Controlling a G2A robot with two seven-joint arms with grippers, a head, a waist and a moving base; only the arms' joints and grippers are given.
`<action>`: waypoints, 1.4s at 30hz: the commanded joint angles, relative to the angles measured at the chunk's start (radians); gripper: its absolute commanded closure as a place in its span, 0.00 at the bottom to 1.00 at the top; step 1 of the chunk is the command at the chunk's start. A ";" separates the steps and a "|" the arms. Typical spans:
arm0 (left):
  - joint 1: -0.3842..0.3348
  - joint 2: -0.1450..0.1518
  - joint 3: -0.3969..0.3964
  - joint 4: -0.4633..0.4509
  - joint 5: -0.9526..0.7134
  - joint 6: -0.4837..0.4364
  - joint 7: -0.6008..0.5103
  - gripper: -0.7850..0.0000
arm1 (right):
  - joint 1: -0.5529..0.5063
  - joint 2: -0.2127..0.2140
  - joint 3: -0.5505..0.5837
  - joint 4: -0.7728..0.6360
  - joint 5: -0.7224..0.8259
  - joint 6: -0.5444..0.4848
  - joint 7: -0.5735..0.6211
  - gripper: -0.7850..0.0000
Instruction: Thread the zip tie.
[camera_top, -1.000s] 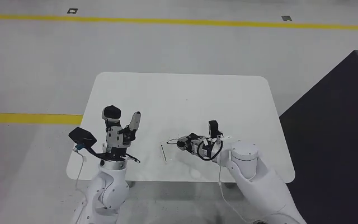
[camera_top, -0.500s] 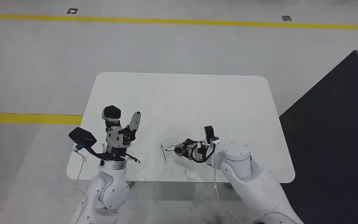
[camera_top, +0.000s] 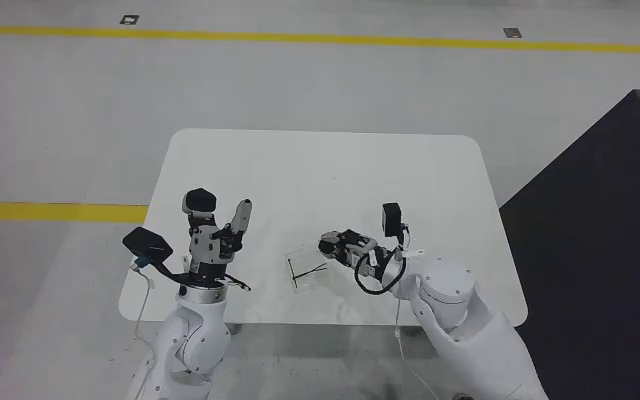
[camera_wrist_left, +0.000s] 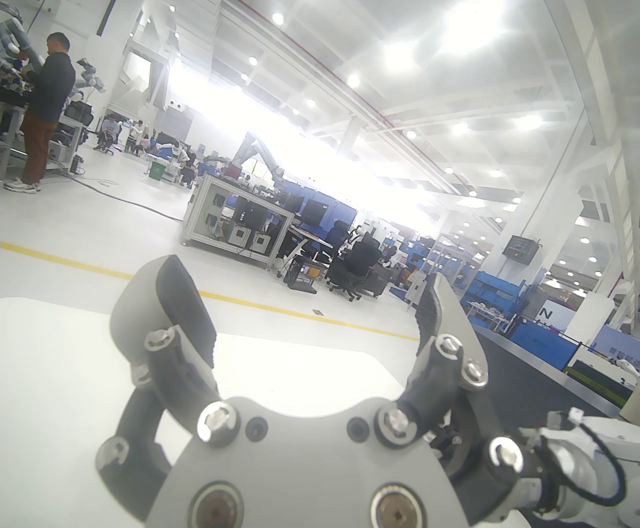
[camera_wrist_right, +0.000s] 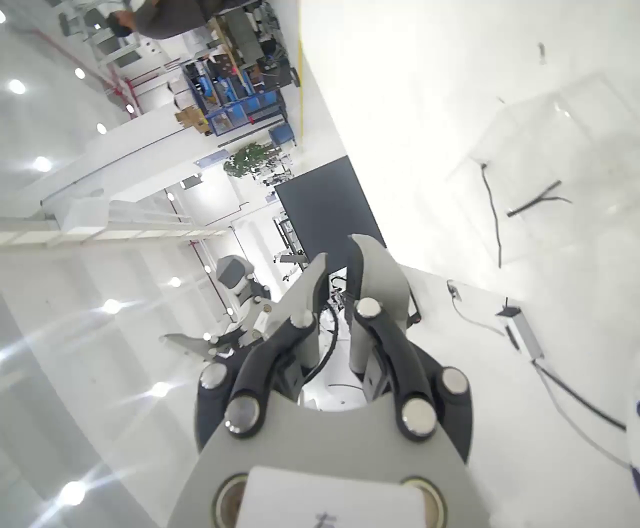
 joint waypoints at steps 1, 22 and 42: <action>0.000 0.000 0.000 0.000 0.000 0.000 0.000 0.00 | -0.034 0.013 0.033 -0.063 -0.086 -0.050 0.039 1.00; 0.000 0.000 0.000 0.000 0.000 0.000 0.000 0.00 | -0.101 0.074 -0.015 -0.107 -1.426 -0.076 -0.261 1.00; 0.000 0.000 0.000 0.000 0.000 0.000 0.000 0.00 | -0.227 0.116 0.214 -0.177 -1.712 -0.469 -0.422 1.00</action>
